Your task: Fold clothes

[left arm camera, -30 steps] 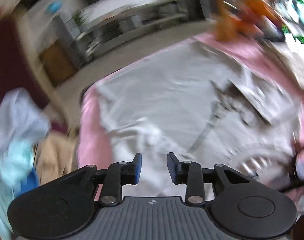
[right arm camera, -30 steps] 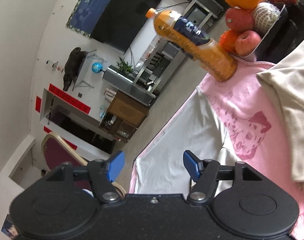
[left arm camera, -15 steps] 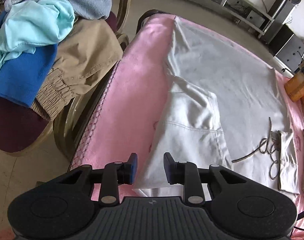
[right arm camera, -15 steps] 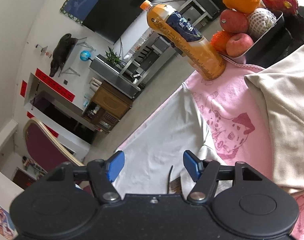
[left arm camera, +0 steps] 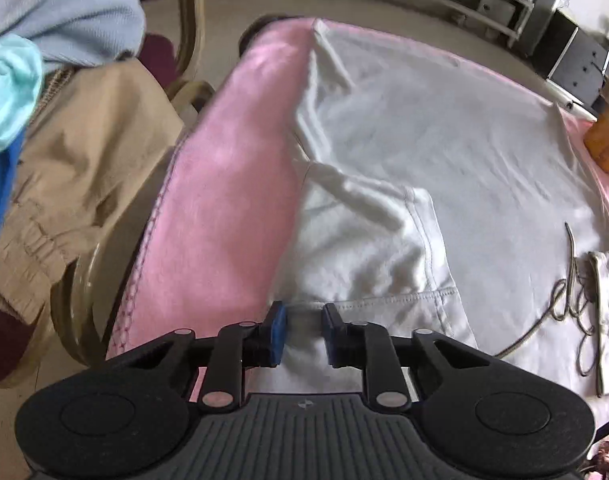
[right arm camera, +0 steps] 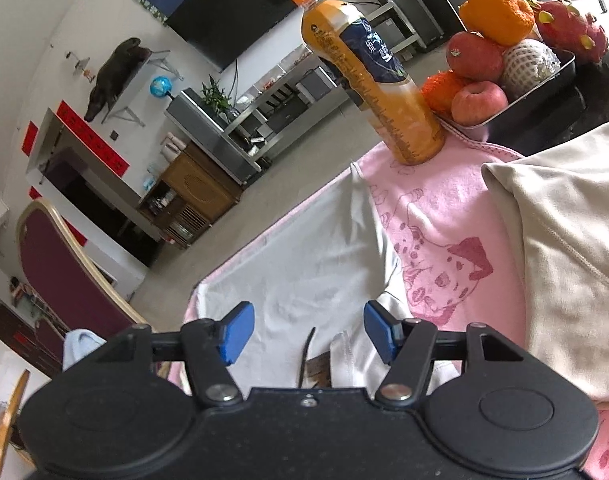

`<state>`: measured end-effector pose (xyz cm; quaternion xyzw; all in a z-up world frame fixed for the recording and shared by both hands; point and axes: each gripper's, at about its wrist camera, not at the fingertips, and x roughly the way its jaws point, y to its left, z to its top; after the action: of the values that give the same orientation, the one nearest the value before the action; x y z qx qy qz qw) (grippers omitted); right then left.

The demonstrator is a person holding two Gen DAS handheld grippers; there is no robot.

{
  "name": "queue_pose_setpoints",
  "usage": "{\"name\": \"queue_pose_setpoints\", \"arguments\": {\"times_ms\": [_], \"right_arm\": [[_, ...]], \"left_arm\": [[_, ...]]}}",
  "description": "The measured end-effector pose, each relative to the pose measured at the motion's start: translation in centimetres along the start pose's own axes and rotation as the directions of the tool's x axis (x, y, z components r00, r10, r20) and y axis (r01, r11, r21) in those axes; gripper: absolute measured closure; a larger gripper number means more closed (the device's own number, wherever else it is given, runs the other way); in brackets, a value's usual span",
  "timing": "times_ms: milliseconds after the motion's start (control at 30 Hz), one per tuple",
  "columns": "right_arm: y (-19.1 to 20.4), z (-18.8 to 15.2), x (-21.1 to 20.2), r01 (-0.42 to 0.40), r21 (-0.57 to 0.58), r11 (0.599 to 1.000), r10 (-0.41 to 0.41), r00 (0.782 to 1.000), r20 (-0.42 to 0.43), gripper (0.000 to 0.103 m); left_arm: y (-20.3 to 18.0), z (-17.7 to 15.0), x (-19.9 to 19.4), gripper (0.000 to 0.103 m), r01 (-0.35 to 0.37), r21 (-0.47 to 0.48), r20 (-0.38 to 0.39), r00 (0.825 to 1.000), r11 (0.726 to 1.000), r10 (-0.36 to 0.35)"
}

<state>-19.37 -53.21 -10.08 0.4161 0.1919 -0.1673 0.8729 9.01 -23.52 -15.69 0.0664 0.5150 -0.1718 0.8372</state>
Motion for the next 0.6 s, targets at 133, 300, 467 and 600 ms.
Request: {"name": "queue_pose_setpoints", "arguments": {"times_ms": [133, 300, 467, 600], "right_arm": [[0.0, -0.1, 0.3, 0.010, -0.012, 1.000, -0.010, 1.000, -0.020, 0.043], [0.3, -0.2, 0.1, 0.037, -0.045, 0.998, -0.038, 0.998, -0.040, 0.043], [1.7, 0.4, -0.1, 0.100, -0.171, 0.980, -0.107, 0.994, -0.031, 0.045], [2.1, 0.5, 3.1, 0.182, -0.265, 0.947, -0.221, 0.967, -0.126, 0.086]], "left_arm": [[0.8, -2.0, -1.4, 0.075, -0.032, -0.018, -0.119, 0.992, 0.999, 0.030], [1.5, -4.5, -3.9, 0.081, -0.031, 0.034, -0.155, 0.987, 0.999, 0.036], [1.7, -2.1, -5.9, 0.084, 0.034, 0.017, 0.018, 0.999, 0.999, -0.034], [-0.2, 1.1, -3.8, 0.084, 0.046, 0.050, 0.080, 0.996, 0.998, -0.050]]}}
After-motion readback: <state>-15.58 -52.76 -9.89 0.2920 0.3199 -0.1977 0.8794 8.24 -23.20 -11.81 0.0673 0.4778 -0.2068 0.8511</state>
